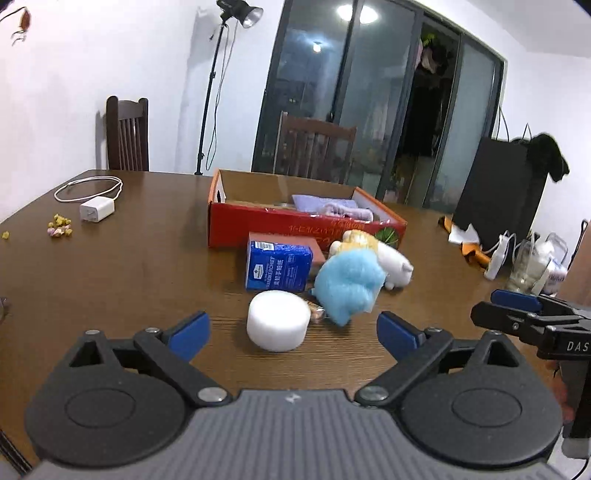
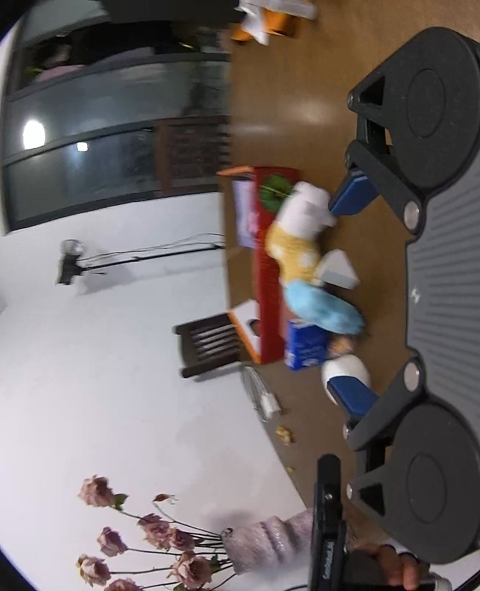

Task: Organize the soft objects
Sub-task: 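Move both grippers back to the blue tissue pack, then close both grippers on the blue tissue pack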

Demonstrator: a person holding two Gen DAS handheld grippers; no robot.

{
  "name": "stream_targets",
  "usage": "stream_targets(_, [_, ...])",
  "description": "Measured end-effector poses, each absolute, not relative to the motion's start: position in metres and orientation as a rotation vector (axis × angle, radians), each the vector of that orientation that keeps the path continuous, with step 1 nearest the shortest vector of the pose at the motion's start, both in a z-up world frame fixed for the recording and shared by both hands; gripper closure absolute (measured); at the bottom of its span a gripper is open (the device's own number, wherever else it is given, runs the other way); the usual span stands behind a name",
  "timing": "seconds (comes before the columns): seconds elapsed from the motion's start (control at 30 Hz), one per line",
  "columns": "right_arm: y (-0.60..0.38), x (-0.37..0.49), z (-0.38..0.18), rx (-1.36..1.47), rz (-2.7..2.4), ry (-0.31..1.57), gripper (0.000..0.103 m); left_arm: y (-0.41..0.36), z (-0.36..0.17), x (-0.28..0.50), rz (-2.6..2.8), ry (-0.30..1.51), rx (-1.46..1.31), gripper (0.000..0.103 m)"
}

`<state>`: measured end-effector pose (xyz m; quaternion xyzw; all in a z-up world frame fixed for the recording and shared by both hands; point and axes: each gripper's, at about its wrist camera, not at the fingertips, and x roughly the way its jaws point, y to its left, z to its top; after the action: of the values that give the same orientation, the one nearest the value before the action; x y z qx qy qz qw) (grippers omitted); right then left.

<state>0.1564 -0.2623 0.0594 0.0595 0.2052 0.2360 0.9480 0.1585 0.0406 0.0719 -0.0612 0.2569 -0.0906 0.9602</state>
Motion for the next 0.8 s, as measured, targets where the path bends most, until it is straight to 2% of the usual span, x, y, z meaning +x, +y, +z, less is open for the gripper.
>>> stream_targets(0.3, [-0.246, 0.181, 0.049, 0.123, 0.432, 0.439, 0.010, 0.046, 0.057, 0.198, -0.146, 0.545, -0.199, 0.005])
stream_targets(0.63, [-0.217, 0.241, 0.040, 0.126, 0.468, 0.498, 0.022, 0.050, 0.041, 0.246, -0.175, 0.590, -0.196, 0.006])
stream_targets(0.8, [-0.202, 0.265, 0.046, 0.135, 0.494, 0.484, 0.028, 0.060, 0.040, 0.271, -0.160, 0.593, -0.232, 0.020])
